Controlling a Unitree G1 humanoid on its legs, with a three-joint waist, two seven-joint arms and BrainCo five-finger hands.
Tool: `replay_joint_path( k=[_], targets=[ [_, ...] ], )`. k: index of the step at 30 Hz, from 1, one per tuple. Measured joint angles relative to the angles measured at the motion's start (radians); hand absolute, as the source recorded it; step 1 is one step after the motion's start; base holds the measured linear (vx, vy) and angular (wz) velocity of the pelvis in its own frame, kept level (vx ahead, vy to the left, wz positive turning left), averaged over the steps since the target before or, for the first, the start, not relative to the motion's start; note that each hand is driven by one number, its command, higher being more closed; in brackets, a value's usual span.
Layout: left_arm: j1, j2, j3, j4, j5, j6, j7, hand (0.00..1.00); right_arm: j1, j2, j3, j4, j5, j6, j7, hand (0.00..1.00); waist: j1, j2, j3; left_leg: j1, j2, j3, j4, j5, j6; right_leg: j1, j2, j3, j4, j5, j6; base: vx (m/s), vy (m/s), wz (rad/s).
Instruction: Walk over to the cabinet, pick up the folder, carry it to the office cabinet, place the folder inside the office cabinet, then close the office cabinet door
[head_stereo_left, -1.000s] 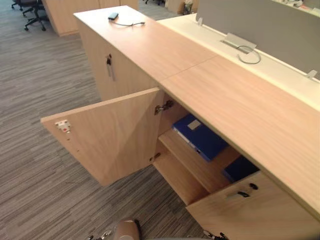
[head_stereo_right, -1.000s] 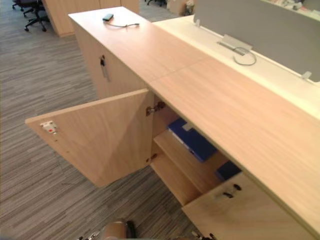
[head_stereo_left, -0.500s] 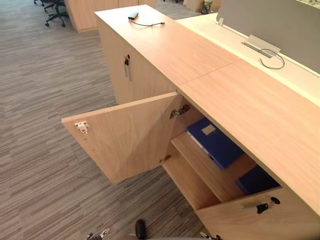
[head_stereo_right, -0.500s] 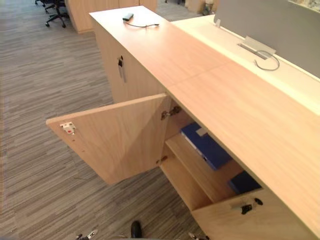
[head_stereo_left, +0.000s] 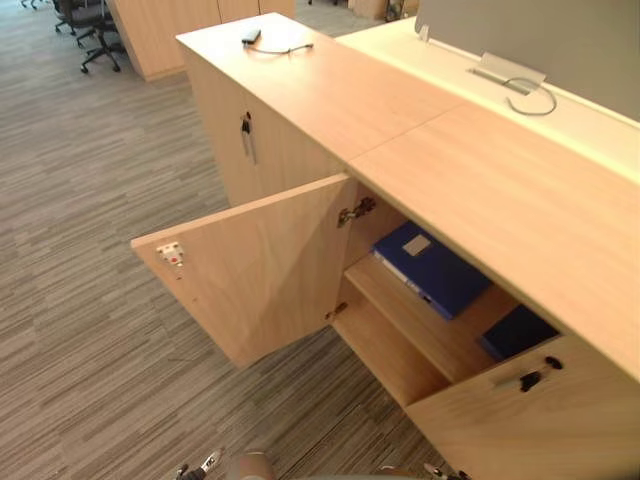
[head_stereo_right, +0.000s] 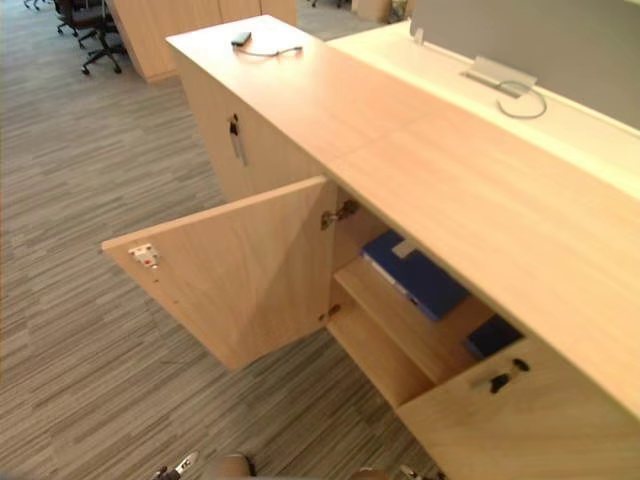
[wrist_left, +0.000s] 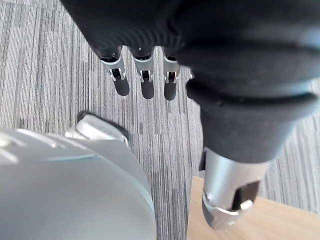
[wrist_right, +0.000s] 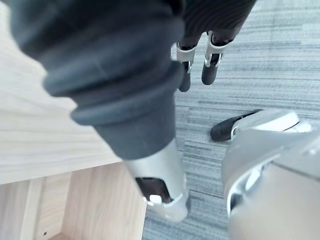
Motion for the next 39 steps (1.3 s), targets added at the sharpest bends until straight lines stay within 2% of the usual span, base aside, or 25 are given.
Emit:
replay_joint_path(
  k=[1, 2, 3, 5, 7, 8, 10, 15, 21, 23, 25, 32, 36, 39],
  targets=[
    [-0.004, 0.001, 0.001, -0.001, -0.007, 0.0, 0.002, 0.0, -0.004, 0.001, -0.019, 0.012, 0.002, -0.001, -0.001, 0.0, -0.004, -0.006, 0.002, 0.008, -0.018, 0.0, -0.028, -0.013, -0.031, -0.008, -0.013, 0.003, -0.002, 0.012, 0.019, 0.02, 0.386, 0.09],
    [-0.011, 0.015, 0.007, -0.003, -0.013, -0.003, 0.005, 0.0, -0.014, 0.028, -0.027, 0.038, 0.009, 0.002, -0.001, 0.0, -0.006, -0.039, 0.005, 0.006, -0.068, 0.007, -0.042, 0.002, -0.019, -0.015, -0.057, 0.002, -0.014, 0.053, 0.016, -0.02, 0.422, 0.07],
    [-0.006, 0.029, 0.007, -0.003, -0.012, -0.004, 0.009, 0.0, -0.013, 0.06, -0.029, 0.043, 0.019, 0.003, -0.001, 0.0, -0.005, -0.05, -0.002, 0.028, -0.096, 0.025, -0.068, 0.014, -0.01, -0.014, -0.08, 0.001, -0.029, 0.105, 0.018, -0.07, 0.427, -0.04],
    [-0.001, 0.039, -0.011, -0.003, -0.002, -0.006, 0.015, 0.0, -0.003, 0.102, -0.047, 0.015, 0.036, 0.003, 0.003, 0.0, -0.005, -0.044, -0.024, 0.077, -0.141, 0.055, -0.154, 0.052, 0.018, -0.024, -0.13, 0.011, -0.033, 0.167, 0.029, -0.06, 0.29, -0.18],
    [-0.008, 0.054, -0.015, -0.003, 0.035, -0.01, 0.017, 0.0, 0.01, 0.099, -0.047, 0.0, 0.035, 0.005, 0.007, 0.0, -0.006, -0.035, -0.057, 0.097, -0.177, 0.069, -0.255, 0.103, 0.041, -0.055, -0.162, 0.024, -0.04, 0.187, 0.031, -0.02, 0.142, -0.12],
    [-0.015, 0.062, -0.015, -0.002, 0.044, -0.009, 0.017, 0.0, 0.011, 0.099, -0.046, 0.0, 0.035, 0.006, 0.007, 0.0, -0.008, -0.038, -0.065, 0.104, -0.183, 0.073, -0.285, 0.12, 0.044, -0.062, -0.167, 0.024, -0.046, 0.19, 0.036, -0.02, 0.089, -0.15],
    [-0.038, 0.103, -0.016, -0.002, 0.076, -0.01, 0.014, 0.0, 0.015, 0.097, -0.034, -0.009, 0.034, 0.006, 0.022, 0.0, -0.011, -0.037, -0.066, 0.132, -0.19, 0.095, -0.371, 0.171, 0.046, -0.086, -0.167, 0.029, -0.056, 0.191, 0.036, -0.03, 0.03, -0.22],
    [-0.059, 0.1, -0.04, -0.021, 0.129, -0.01, 0.026, 0.0, 0.025, 0.08, 0.022, -0.022, -0.001, 0.006, 0.029, 0.0, -0.014, -0.038, -0.067, 0.171, -0.201, 0.137, -0.374, 0.178, 0.047, -0.085, -0.176, 0.061, -0.057, 0.191, 0.036, -0.06, 0.024, -0.28],
    [-0.093, 0.129, -0.082, -0.219, 0.217, -0.007, 0.058, 0.0, 0.031, 0.066, 0.068, -0.034, -0.001, 0.004, 0.037, 0.0, -0.025, -0.041, -0.067, 0.178, -0.198, 0.167, -0.375, 0.185, 0.052, -0.089, -0.17, 0.062, -0.079, 0.176, 0.052, -0.09, -0.018, -0.16],
    [-0.149, 0.172, -0.116, -0.277, 0.323, 0.0, 0.067, 0.0, 0.036, 0.063, 0.077, -0.04, -0.001, 0.002, 0.038, 0.0, -0.029, -0.039, -0.068, 0.182, -0.186, 0.173, -0.378, 0.186, 0.051, -0.093, -0.161, 0.061, -0.065, 0.169, 0.057, -0.09, -0.038, -0.02],
    [-0.196, 0.214, -0.136, -0.288, 0.374, 0.004, 0.067, 0.0, 0.038, 0.062, 0.087, -0.047, -0.002, 0.002, 0.038, 0.0, -0.032, -0.042, -0.067, 0.183, -0.18, 0.176, -0.378, 0.187, 0.051, -0.101, -0.157, 0.062, -0.059, 0.167, 0.056, -0.09, -0.036, -0.05],
    [-0.481, 0.465, -0.227, -0.213, 0.561, 0.044, 0.09, 0.0, 0.049, 0.056, 0.104, -0.058, -0.004, 0.002, 0.044, 0.0, -0.045, -0.063, -0.058, 0.205, -0.172, 0.222, -0.374, 0.201, 0.038, -0.123, -0.15, 0.1, -0.038, 0.168, 0.056, 0.0, -0.02, -0.16],
    [-0.604, 0.535, -0.291, -0.197, 0.651, 0.069, 0.099, 0.0, 0.066, 0.056, 0.11, -0.066, -0.004, -0.002, 0.044, 0.0, -0.053, -0.073, -0.052, 0.221, -0.175, 0.25, -0.373, 0.2, 0.034, -0.145, -0.159, 0.102, 0.003, 0.169, 0.058, 0.03, 0.0, -0.2],
    [-0.682, 0.543, -0.308, -0.155, 0.662, 0.072, 0.1, 0.0, 0.071, 0.05, 0.111, -0.064, -0.004, -0.003, 0.046, 0.0, -0.055, -0.08, -0.046, 0.233, -0.182, 0.274, -0.373, 0.199, 0.033, -0.164, -0.17, 0.095, 0.031, 0.169, 0.058, 0.0, 0.012, -0.22]
  ],
)
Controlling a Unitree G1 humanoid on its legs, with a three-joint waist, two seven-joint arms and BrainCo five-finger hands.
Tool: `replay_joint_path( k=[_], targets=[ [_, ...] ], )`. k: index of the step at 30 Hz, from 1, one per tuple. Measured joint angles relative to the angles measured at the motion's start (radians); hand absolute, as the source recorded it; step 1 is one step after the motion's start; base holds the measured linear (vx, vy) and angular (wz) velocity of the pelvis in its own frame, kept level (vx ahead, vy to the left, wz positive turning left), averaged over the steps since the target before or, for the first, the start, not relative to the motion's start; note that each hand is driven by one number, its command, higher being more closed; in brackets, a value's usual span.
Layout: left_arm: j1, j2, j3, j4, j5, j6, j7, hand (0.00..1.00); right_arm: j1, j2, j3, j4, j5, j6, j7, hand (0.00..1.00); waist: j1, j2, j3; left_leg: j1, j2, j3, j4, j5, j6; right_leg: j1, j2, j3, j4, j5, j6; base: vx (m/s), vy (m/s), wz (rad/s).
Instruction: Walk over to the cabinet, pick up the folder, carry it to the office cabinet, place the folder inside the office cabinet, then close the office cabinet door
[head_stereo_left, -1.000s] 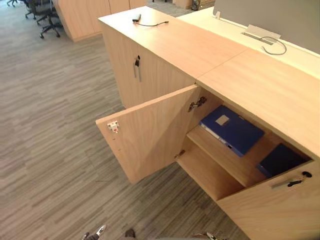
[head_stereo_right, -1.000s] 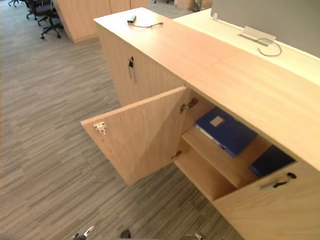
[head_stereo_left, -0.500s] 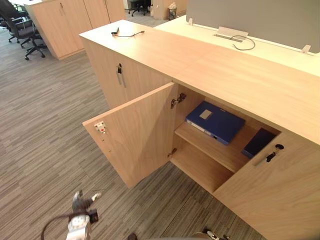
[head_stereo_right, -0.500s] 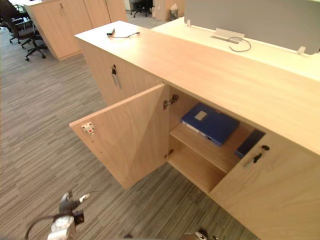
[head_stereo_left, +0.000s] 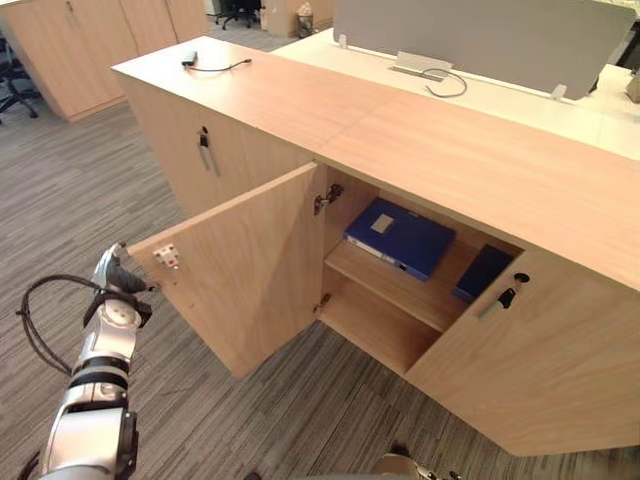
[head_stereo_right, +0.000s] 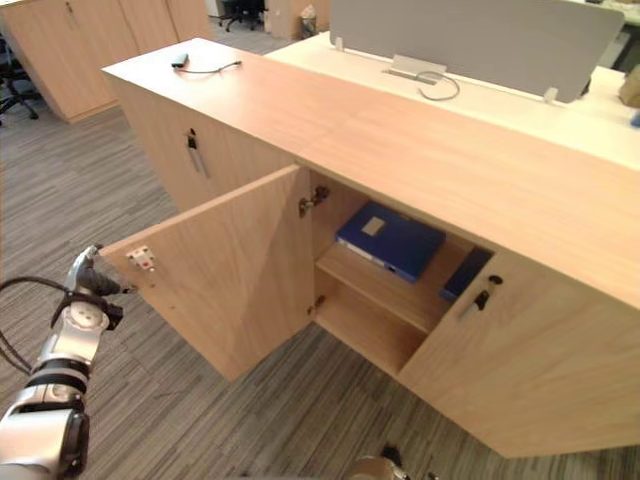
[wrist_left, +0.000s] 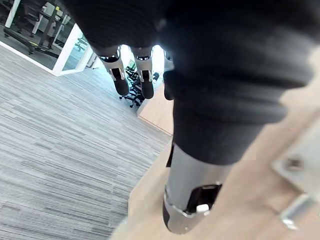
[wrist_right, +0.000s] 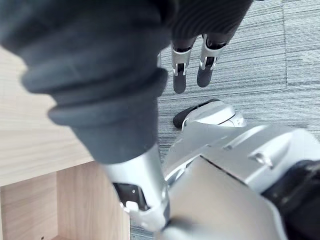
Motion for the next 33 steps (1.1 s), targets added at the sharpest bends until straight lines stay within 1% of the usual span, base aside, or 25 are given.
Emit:
replay_joint_path(
  k=[1, 2, 5, 8, 11, 13, 16, 17, 20, 21, 22, 23, 24, 25, 26, 27, 28, 29, 30, 31, 32, 33],
  targets=[
    [-0.019, 0.003, -0.009, 0.017, 0.0, 0.001, 0.0, 0.0, 0.004, 0.0, 0.0, 0.0, 0.0, 0.0, 0.002, 0.0, -0.001, -0.001, 0.0, 0.005, 0.001, 0.003, 0.0, -0.001, -0.001, 0.001, -0.001, -0.006, 0.003, 0.0, 0.0, -0.03, 0.013, -0.18],
    [-0.053, 0.017, -0.015, 0.063, 0.0, 0.011, 0.002, 0.0, 0.014, 0.0, 0.0, 0.0, 0.0, 0.0, 0.01, 0.0, -0.002, -0.005, 0.004, 0.016, 0.002, 0.01, 0.0, -0.004, -0.003, 0.002, -0.003, -0.018, 0.013, 0.0, -0.002, -0.03, 0.01, -0.14],
    [-0.091, 0.037, -0.051, 0.114, 0.0, 0.023, -0.004, 0.0, 0.051, -0.002, 0.001, 0.001, 0.0, 0.003, 0.02, 0.0, -0.006, -0.01, 0.007, 0.019, 0.005, 0.016, -0.001, -0.006, -0.002, -0.01, -0.005, -0.029, 0.022, -0.005, -0.012, -0.05, 0.001, -0.07],
    [-0.109, 0.054, -0.085, 0.117, -0.001, 0.04, -0.01, 0.0, 0.079, -0.001, 0.003, 0.003, 0.0, 0.006, 0.022, 0.0, -0.005, -0.017, 0.01, 0.015, 0.011, 0.016, -0.001, -0.005, -0.004, -0.023, -0.014, -0.056, 0.041, -0.012, -0.029, -0.04, -0.023, -0.01],
    [-0.113, 0.051, -0.103, 0.104, -0.001, 0.048, -0.01, 0.0, 0.093, 0.005, 0.024, 0.022, 0.002, 0.006, 0.022, 0.0, -0.005, -0.018, 0.009, 0.006, 0.015, 0.009, -0.001, -0.005, -0.009, -0.026, -0.017, -0.077, 0.046, -0.015, -0.031, -0.01, -0.029, 0.09],
    [-0.112, 0.044, -0.118, 0.064, -0.001, 0.061, -0.011, 0.0, 0.097, 0.01, 0.023, 0.035, 0.001, 0.006, 0.02, 0.0, 0.002, -0.023, 0.01, -0.004, 0.017, -0.001, -0.001, 0.0, -0.01, -0.028, -0.018, -0.09, 0.047, -0.014, -0.032, -0.01, -0.027, 0.13],
    [-0.068, 0.011, -0.126, -0.04, 0.003, 0.068, -0.015, 0.0, 0.098, 0.026, 0.021, 0.04, -0.001, 0.008, 0.011, 0.0, 0.023, -0.037, 0.01, -0.006, 0.017, -0.007, -0.001, 0.009, -0.01, -0.027, -0.024, -0.103, 0.057, -0.011, -0.028, 0.0, -0.014, 0.08],
    [-0.035, 0.002, -0.131, -0.099, 0.003, 0.068, -0.015, 0.0, 0.097, 0.026, 0.021, 0.04, -0.001, 0.008, 0.008, 0.0, 0.03, -0.043, 0.008, -0.007, 0.014, -0.01, -0.001, 0.009, -0.01, -0.025, -0.028, -0.109, 0.061, -0.011, -0.028, 0.0, 0.002, 0.1],
    [0.062, -0.02, -0.147, -0.248, 0.002, 0.068, -0.01, 0.0, 0.097, 0.029, 0.021, 0.041, -0.001, 0.008, -0.002, 0.0, 0.034, -0.056, 0.001, -0.008, 0.009, -0.023, -0.001, 0.009, -0.009, -0.012, -0.038, -0.131, 0.061, -0.01, -0.028, 0.0, 0.006, 0.13],
    [0.14, -0.026, -0.167, -0.354, -0.004, 0.06, -0.007, 0.0, 0.097, 0.03, 0.022, 0.042, -0.001, 0.008, -0.007, 0.0, 0.041, -0.061, -0.003, -0.008, 0.007, -0.025, -0.001, 0.009, -0.009, -0.008, -0.04, -0.136, 0.058, -0.01, -0.028, -0.01, 0.013, 0.09],
    [0.17, -0.032, -0.175, -0.394, -0.012, 0.052, -0.007, 0.0, 0.097, 0.03, 0.022, 0.043, -0.002, 0.008, -0.009, 0.0, 0.046, -0.063, -0.004, -0.008, 0.007, -0.026, -0.001, 0.009, -0.01, -0.006, -0.041, -0.138, 0.054, -0.01, -0.028, -0.02, 0.013, 0.06],
    [0.234, -0.047, -0.196, -0.462, -0.038, 0.03, -0.01, 0.0, 0.098, 0.03, 0.022, 0.043, -0.003, 0.011, -0.012, 0.0, 0.055, -0.065, -0.009, -0.009, 0.007, -0.028, -0.001, 0.006, -0.012, -0.003, -0.041, -0.145, 0.048, -0.01, -0.028, -0.02, 0.008, 0.08],
    [0.305, -0.067, -0.224, -0.519, -0.094, 0.006, -0.023, 0.0, 0.098, 0.029, 0.023, 0.043, -0.004, 0.016, -0.013, 0.0, 0.059, -0.064, -0.019, -0.012, 0.008, -0.031, -0.001, 0.005, -0.014, 0.0, -0.04, -0.152, 0.043, -0.009, -0.028, -0.02, 0.005, 0.08],
    [0.347, -0.079, -0.24, -0.543, -0.124, -0.008, -0.034, 0.0, 0.1, 0.028, 0.023, 0.043, -0.005, 0.019, -0.014, 0.0, 0.059, -0.063, -0.024, -0.013, 0.008, -0.032, -0.001, 0.005, -0.014, 0.0, -0.039, -0.154, 0.042, -0.009, -0.028, 0.0, 0.0, 0.0],
    [0.43, -0.106, -0.274, -0.584, -0.161, -0.029, -0.062, 0.0, 0.101, 0.027, 0.024, 0.043, -0.006, 0.021, -0.015, 0.0, 0.06, -0.062, -0.029, -0.012, 0.011, -0.03, -0.001, 0.004, -0.016, 0.0, -0.036, -0.154, 0.039, -0.009, -0.029, -0.01, -0.004, -0.07],
    [0.5, -0.14, -0.314, -0.605, -0.183, -0.047, -0.105, 0.0, 0.1, 0.027, 0.027, 0.043, -0.007, 0.021, -0.015, 0.0, 0.06, -0.059, -0.028, -0.01, 0.016, -0.023, -0.001, 0.003, -0.017, 0.0, -0.031, -0.155, 0.038, -0.005, -0.034, -0.01, -0.005, -0.14],
    [0.527, -0.157, -0.342, -0.605, -0.202, -0.054, -0.134, 0.0, 0.098, 0.026, 0.027, 0.043, -0.013, 0.022, -0.015, 0.0, 0.059, -0.06, -0.028, -0.006, 0.019, -0.017, -0.001, 0.003, -0.017, -0.001, -0.027, -0.155, 0.039, -0.002, -0.038, -0.01, -0.008, -0.31],
    [0.579, -0.201, -0.378, -0.63, -0.233, -0.087, -0.173, 0.0, 0.099, 0.025, 0.028, 0.04, -0.028, 0.023, -0.015, 0.0, 0.059, -0.058, -0.029, 0.005, 0.028, 0.003, -0.001, 0.0, -0.021, -0.004, -0.018, -0.155, 0.042, 0.004, -0.046, -0.01, -0.006, -0.35],
    [0.603, -0.227, -0.392, -0.651, -0.249, -0.094, -0.188, 0.0, 0.101, 0.025, 0.029, 0.04, -0.039, 0.023, -0.015, 0.0, 0.06, -0.054, -0.031, 0.008, 0.034, 0.012, -0.002, -0.004, -0.027, -0.009, -0.012, -0.16, 0.043, 0.004, -0.052, -0.02, -0.015, -0.59],
    [0.659, -0.281, -0.407, -0.679, -0.3, -0.103, -0.227, 0.0, 0.1, 0.019, 0.029, 0.04, -0.046, 0.023, -0.013, 0.0, 0.06, -0.044, -0.043, 0.014, 0.049, 0.035, -0.006, -0.01, -0.035, -0.016, -0.016, -0.226, 0.046, -0.011, -0.108, -0.01, -0.011, -0.83],
    [0.718, -0.336, -0.408, -0.689, -0.35, -0.11, -0.253, 0.0, 0.106, 0.01, 0.029, 0.04, -0.056, 0.023, -0.006, 0.0, 0.064, -0.037, -0.052, 0.025, 0.072, 0.074, -0.006, -0.018, -0.045, -0.014, -0.029, -0.334, 0.063, -0.014, -0.159, 0.02, -0.007, -1.15],
    [0.756, -0.359, -0.414, -0.69, -0.376, -0.107, -0.277, 0.0, 0.109, 0.009, 0.03, 0.04, -0.063, 0.023, 0.0, 0.0, 0.069, -0.038, -0.053, 0.036, 0.088, 0.109, -0.006, -0.023, -0.052, -0.013, -0.035, -0.393, 0.073, 0.0, -0.184, 0.05, -0.01, -1.4]
  ],
)
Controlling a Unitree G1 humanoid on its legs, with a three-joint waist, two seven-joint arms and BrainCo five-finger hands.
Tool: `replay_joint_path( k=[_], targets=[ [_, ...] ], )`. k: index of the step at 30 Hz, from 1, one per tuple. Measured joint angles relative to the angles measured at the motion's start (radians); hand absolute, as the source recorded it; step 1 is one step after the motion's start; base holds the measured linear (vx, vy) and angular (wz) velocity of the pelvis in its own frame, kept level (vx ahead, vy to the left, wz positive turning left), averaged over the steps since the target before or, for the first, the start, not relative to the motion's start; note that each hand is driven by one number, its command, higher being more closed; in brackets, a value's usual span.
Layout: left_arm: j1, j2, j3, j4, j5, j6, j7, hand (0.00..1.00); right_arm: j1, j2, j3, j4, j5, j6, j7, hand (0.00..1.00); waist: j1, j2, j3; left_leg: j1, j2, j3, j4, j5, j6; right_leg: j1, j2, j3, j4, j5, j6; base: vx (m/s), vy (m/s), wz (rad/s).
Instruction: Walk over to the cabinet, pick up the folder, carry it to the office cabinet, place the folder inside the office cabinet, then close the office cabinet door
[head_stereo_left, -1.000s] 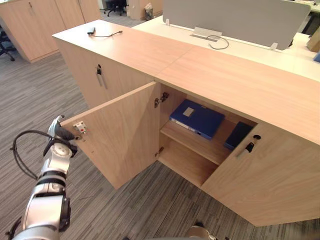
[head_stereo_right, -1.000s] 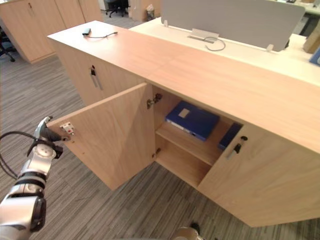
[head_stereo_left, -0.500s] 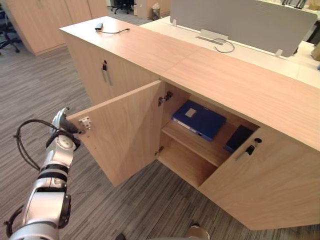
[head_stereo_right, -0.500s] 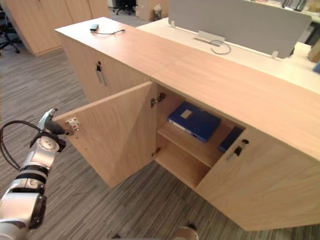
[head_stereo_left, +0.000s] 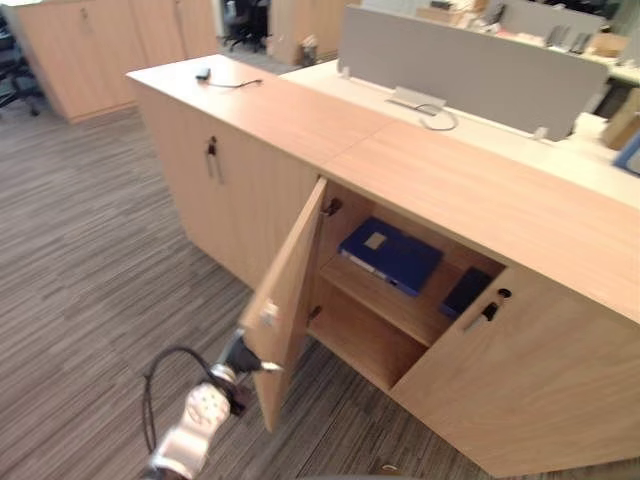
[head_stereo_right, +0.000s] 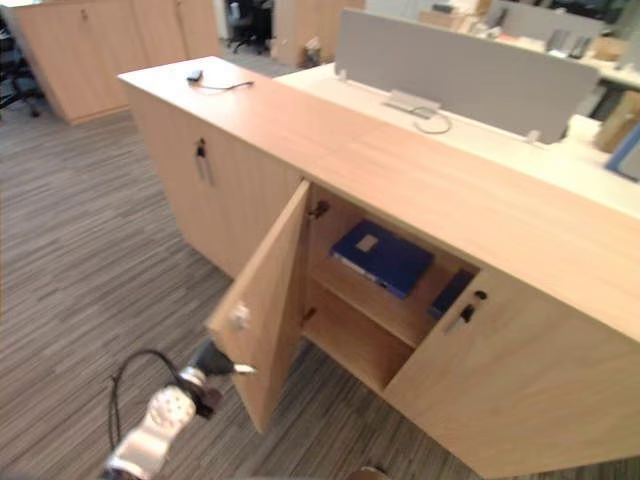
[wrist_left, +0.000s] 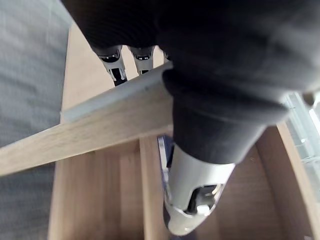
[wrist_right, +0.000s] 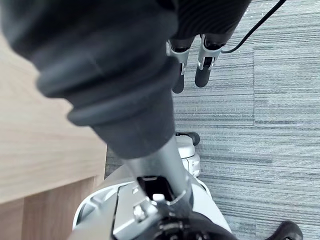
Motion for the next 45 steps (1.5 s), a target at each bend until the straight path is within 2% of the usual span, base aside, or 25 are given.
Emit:
replay_joint_path(
  k=[1, 3, 6, 14, 17, 22, 25, 27, 30, 31, 34, 35, 36, 37, 38, 39, 40, 41, 42, 43, 44, 45],
  targets=[
    [0.041, -0.013, -0.029, 0.005, -0.035, 0.022, -0.033, 0.0, 0.002, 0.004, 0.001, 0.0, -0.015, 0.0, 0.007, 0.0, -0.001, -0.002, -0.001, 0.016, 0.022, 0.051, 0.0, -0.003, -0.012, -0.005, 0.006, -0.038, 0.015, 0.011, -0.003, 0.04, -0.021, -1.08],
    [0.053, -0.03, -0.056, 0.011, -0.063, 0.04, -0.054, 0.0, 0.008, 0.007, 0.001, 0.0, -0.016, 0.0, 0.013, 0.0, -0.015, -0.002, -0.002, 0.019, 0.034, 0.063, 0.0, -0.003, -0.015, -0.013, 0.015, -0.036, 0.024, 0.009, 0.007, 0.0, -0.037, -0.43],
    [0.058, -0.112, -0.063, 0.011, -0.082, 0.046, -0.07, 0.0, 0.019, 0.007, 0.001, 0.008, -0.016, 0.0, 0.019, 0.0, -0.015, 0.015, 0.0, 0.023, 0.048, 0.073, 0.001, -0.002, -0.018, -0.015, 0.029, -0.035, 0.027, 0.005, 0.013, -0.01, -0.06, -0.07],
    [0.058, -0.123, -0.043, 0.003, -0.063, 0.049, -0.074, 0.0, 0.021, 0.003, 0.002, 0.019, -0.016, -0.001, 0.026, 0.0, -0.02, 0.033, -0.008, 0.012, 0.061, 0.08, 0.0, -0.005, -0.013, -0.036, 0.043, -0.033, 0.017, -0.004, 0.027, 0.0, -0.006, -0.03],
    [0.058, -0.129, -0.043, -0.004, -0.079, 0.049, -0.067, 0.0, 0.02, -0.002, 0.019, 0.018, -0.015, -0.002, 0.025, 0.0, -0.022, 0.046, -0.015, 0.011, 0.087, 0.111, 0.0, -0.005, -0.027, -0.049, 0.078, -0.024, 0.007, -0.002, 0.025, 0.03, -0.016, -0.25],
    [0.05, -0.136, -0.02, 0.004, -0.106, 0.047, -0.046, 0.0, 0.019, -0.003, 0.04, -0.012, -0.01, -0.004, 0.021, 0.0, -0.042, 0.07, -0.024, 0.014, 0.119, 0.163, 0.005, -0.004, -0.026, -0.073, 0.141, 0.01, -0.031, 0.021, 0.012, 0.05, -0.021, -0.29],
    [0.034, -0.147, 0.042, 0.076, -0.11, 0.031, -0.012, 0.0, 0.021, 0.003, 0.041, -0.011, 0.013, -0.004, 0.011, 0.0, -0.048, 0.081, -0.033, 0.014, 0.144, 0.193, 0.013, -0.015, -0.022, -0.074, 0.189, 0.024, -0.079, 0.039, 0.005, 0.05, -0.035, -0.34],
    [0.012, -0.16, 0.129, 0.177, -0.12, 0.012, 0.03, 0.0, 0.02, 0.003, 0.041, -0.011, 0.027, -0.005, 0.01, 0.0, -0.052, 0.081, -0.034, 0.013, 0.165, 0.215, 0.035, -0.032, -0.006, -0.074, 0.221, 0.037, -0.106, 0.042, 0.004, 0.04, -0.057, -0.34],
    [-0.017, -0.168, 0.278, 0.359, -0.142, -0.007, 0.11, 0.0, 0.023, 0.003, 0.049, -0.012, 0.057, -0.011, 0.004, 0.0, -0.055, 0.087, -0.043, 0.002, 0.192, 0.233, 0.116, -0.102, 0.099, -0.071, 0.254, 0.063, -0.125, 0.033, 0.004, 0.05, -0.053, -0.36],
    [-0.025, -0.164, 0.352, 0.437, -0.178, -0.015, 0.133, 0.0, 0.023, 0.002, 0.049, -0.013, 0.068, -0.019, 0.003, 0.0, -0.055, 0.088, -0.046, -0.008, 0.208, 0.234, 0.173, -0.124, 0.164, -0.069, 0.269, 0.08, -0.134, 0.027, -0.001, 0.12, -0.129, -0.55],
    [-0.028, -0.129, 0.483, 0.607, -0.288, -0.014, 0.129, 0.0, 0.027, -0.005, 0.043, -0.01, 0.072, -0.031, 0.008, 0.0, -0.059, 0.091, -0.048, -0.072, 0.279, 0.209, 0.412, -0.085, 0.216, -0.036, 0.305, 0.115, -0.172, 0.023, -0.008, 0.13, -0.128, -0.47],
    [-0.027, -0.121, 0.54, 0.661, -0.331, -0.013, 0.118, 0.0, 0.025, -0.008, 0.034, -0.002, 0.072, -0.031, 0.014, 0.0, -0.052, 0.097, -0.044, -0.078, 0.311, 0.177, 0.509, -0.053, 0.262, -0.003, 0.323, 0.13, -0.172, 0.007, -0.019, 0.21, -0.181, -0.43],
    [-0.026, -0.118, 0.582, 0.718, -0.352, -0.013, 0.111, 0.0, 0.024, -0.014, 0.035, 0.001, 0.071, -0.031, 0.016, 0.0, -0.045, 0.103, -0.041, -0.1, 0.337, 0.086, 0.607, 0.014, 0.263, 0.044, 0.347, 0.146, -0.176, -0.017, -0.032, 0.22, -0.194, -0.41],
    [-0.026, -0.115, 0.59, 0.745, -0.357, -0.013, 0.109, 0.0, 0.022, -0.018, 0.035, 0.002, 0.071, -0.031, 0.017, 0.0, -0.04, 0.097, -0.037, -0.113, 0.342, 0.031, 0.657, 0.057, 0.231, 0.063, 0.354, 0.159, -0.184, -0.029, -0.035, 0.26, -0.202, -0.52],
    [-0.021, -0.131, 0.6, 0.79, -0.348, -0.012, 0.107, 0.0, -0.003, -0.032, 0.023, 0.0, 0.069, -0.031, 0.017, 0.0, -0.025, 0.094, -0.036, -0.178, 0.323, -0.046, 0.825, -0.003, 0.138, 0.095, 0.355, 0.187, -0.202, -0.044, -0.04, 0.15, -0.098, -0.45],
    [-0.02, -0.14, 0.601, 0.802, -0.335, -0.012, 0.107, 0.0, -0.012, -0.035, 0.007, -0.001, 0.069, -0.033, 0.017, 0.0, -0.021, 0.095, -0.032, -0.205, 0.305, -0.051, 0.876, -0.058, 0.131, 0.105, 0.354, 0.2, -0.21, -0.044, -0.04, 0.19, -0.068, -0.56],
    [-0.016, -0.157, 0.601, 0.814, -0.302, -0.012, 0.108, 0.0, -0.038, -0.037, -0.012, -0.003, 0.068, -0.039, 0.016, 0.0, -0.01, 0.095, -0.016, -0.237, 0.257, -0.047, 0.923, -0.148, 0.129, 0.136, 0.354, 0.226, -0.232, -0.044, -0.04, 0.11, -0.007, -0.36],
    [-0.011, -0.166, 0.616, 0.81, -0.301, -0.015, 0.108, 0.0, -0.048, -0.036, -0.021, -0.004, 0.067, -0.042, 0.016, 0.0, -0.005, 0.095, -0.011, -0.251, 0.228, -0.05, 0.921, -0.186, 0.126, 0.148, 0.354, 0.237, -0.237, -0.044, -0.04, 0.14, 0.024, -0.48],
    [-0.003, -0.172, 0.629, 0.811, -0.285, -0.017, 0.111, 0.0, -0.065, -0.034, -0.031, -0.002, 0.066, -0.043, 0.015, 0.0, 0.011, 0.1, -0.007, -0.27, 0.16, -0.079, 0.876, -0.236, 0.103, 0.161, 0.354, 0.26, -0.242, -0.048, -0.035, 0.07, 0.062, -0.53],
    [0.009, -0.181, 0.641, 0.811, -0.275, -0.018, 0.112, 0.0, -0.077, -0.033, -0.031, -0.002, 0.067, -0.044, 0.014, 0.0, 0.021, 0.105, -0.004, -0.28, 0.1, -0.122, 0.808, -0.256, 0.092, 0.17, 0.354, 0.278, -0.242, -0.051, -0.029, 0.11, 0.16, -0.78],
    [0.033, -0.199, 0.654, 0.821, -0.27, -0.018, 0.118, 0.0, -0.096, -0.03, -0.03, -0.003, 0.068, -0.048, 0.011, 0.0, 0.024, 0.117, 0.001, -0.274, 0.015, -0.205, 0.623, -0.255, 0.084, 0.18, 0.358, 0.3, -0.242, -0.049, -0.017, 0.1, 0.172, -0.66],
    [0.038, -0.211, 0.666, 0.825, -0.272, -0.018, 0.121, 0.0, -0.1, -0.03, -0.03, -0.005, 0.068, -0.05, 0.01, 0.0, 0.026, 0.129, 0.004, -0.266, -0.008, -0.242, 0.527, -0.239, 0.081, 0.182, 0.367, 0.309, -0.241, -0.046, -0.013, 0.14, 0.228, -0.66]
  ],
)
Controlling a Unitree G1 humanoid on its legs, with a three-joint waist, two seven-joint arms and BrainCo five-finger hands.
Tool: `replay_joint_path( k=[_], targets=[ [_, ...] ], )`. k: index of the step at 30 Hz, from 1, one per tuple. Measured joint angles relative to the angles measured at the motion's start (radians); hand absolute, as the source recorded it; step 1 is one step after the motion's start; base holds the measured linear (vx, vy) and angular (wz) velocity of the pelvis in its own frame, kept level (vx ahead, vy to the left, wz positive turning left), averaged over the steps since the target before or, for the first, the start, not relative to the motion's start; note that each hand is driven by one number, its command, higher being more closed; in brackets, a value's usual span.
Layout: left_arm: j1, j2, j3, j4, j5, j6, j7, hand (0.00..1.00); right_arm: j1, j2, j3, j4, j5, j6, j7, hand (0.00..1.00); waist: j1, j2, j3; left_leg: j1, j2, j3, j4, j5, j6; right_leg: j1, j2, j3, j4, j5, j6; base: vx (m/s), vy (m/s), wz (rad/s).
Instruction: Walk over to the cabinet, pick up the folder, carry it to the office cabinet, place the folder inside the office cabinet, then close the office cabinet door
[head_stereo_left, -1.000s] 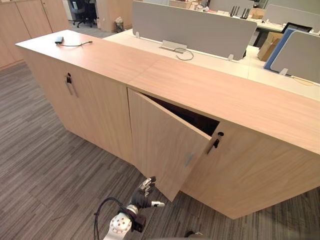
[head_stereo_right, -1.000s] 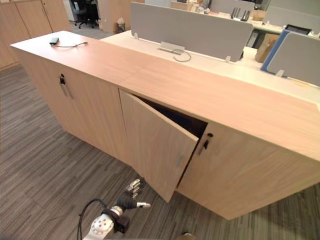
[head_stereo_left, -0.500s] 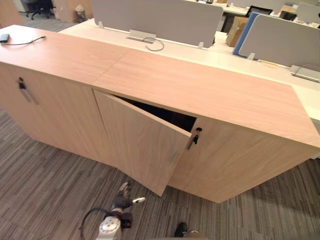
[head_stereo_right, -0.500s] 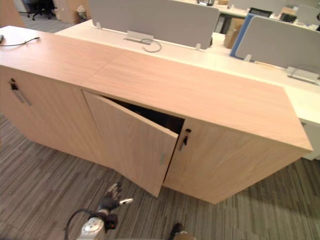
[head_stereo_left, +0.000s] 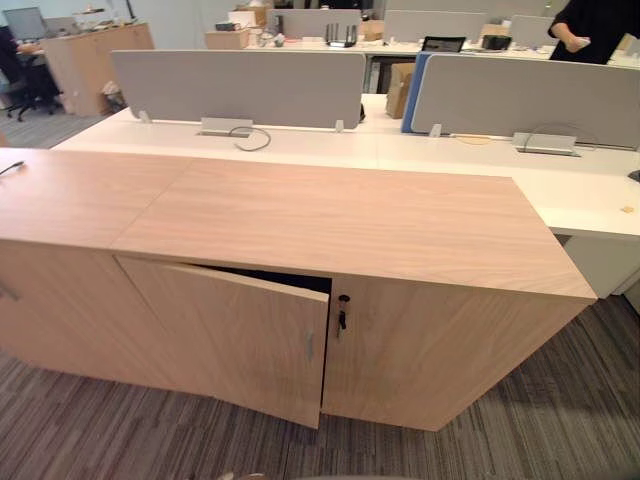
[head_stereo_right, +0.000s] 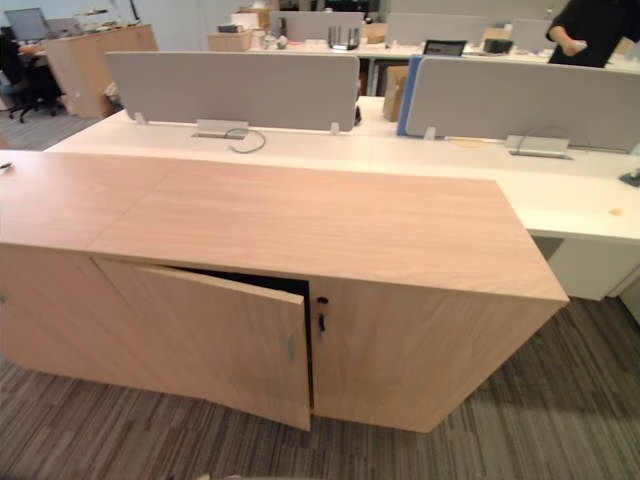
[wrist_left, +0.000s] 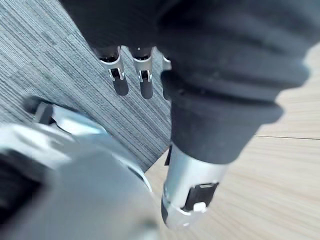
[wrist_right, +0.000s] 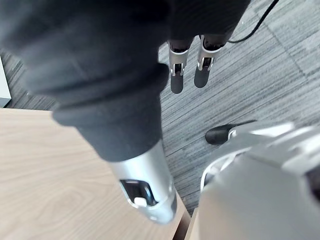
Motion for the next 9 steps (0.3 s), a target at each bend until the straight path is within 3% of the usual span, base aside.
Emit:
replay_joint_path(
  k=[1, 2, 4, 9],
  targets=[
    [0.004, -0.016, 0.03, 0.008, -0.003, 0.001, 0.006, 0.0, -0.003, 0.016, -0.002, -0.002, 0.002, -0.004, -0.003, 0.0, 0.013, 0.02, 0.008, 0.022, -0.019, -0.023, -0.088, 0.045, 0.057, 0.015, 0.01, 0.021, -0.008, 0.0, 0.022, 0.15, 0.178, -0.26],
    [0.007, -0.015, 0.053, 0.008, -0.01, -0.001, 0.01, 0.0, 0.007, 0.03, 0.0, -0.014, 0.005, -0.008, -0.005, 0.0, 0.01, -0.004, 0.007, 0.051, -0.046, -0.024, -0.133, 0.051, 0.052, 0.032, -0.001, 0.024, -0.035, 0.013, 0.042, 0.16, 0.155, -0.1],
    [0.006, -0.012, 0.07, 0.009, -0.013, -0.007, 0.012, 0.0, 0.029, 0.042, 0.002, -0.018, 0.004, -0.014, -0.006, 0.0, 0.006, -0.023, 0.003, 0.094, -0.084, -0.015, -0.223, 0.087, 0.079, 0.048, -0.035, 0.024, -0.058, 0.02, 0.05, 0.16, 0.103, 0.12],
    [-0.016, -0.009, 0.049, 0.013, -0.002, -0.01, 0.014, 0.0, 0.044, 0.04, 0.041, -0.032, 0.0, -0.024, -0.005, 0.0, -0.001, -0.029, -0.002, 0.164, -0.138, -0.007, -0.383, 0.152, 0.106, 0.061, -0.072, 0.018, -0.103, 0.033, 0.074, 0.14, 0.068, 0.04]
  ],
)
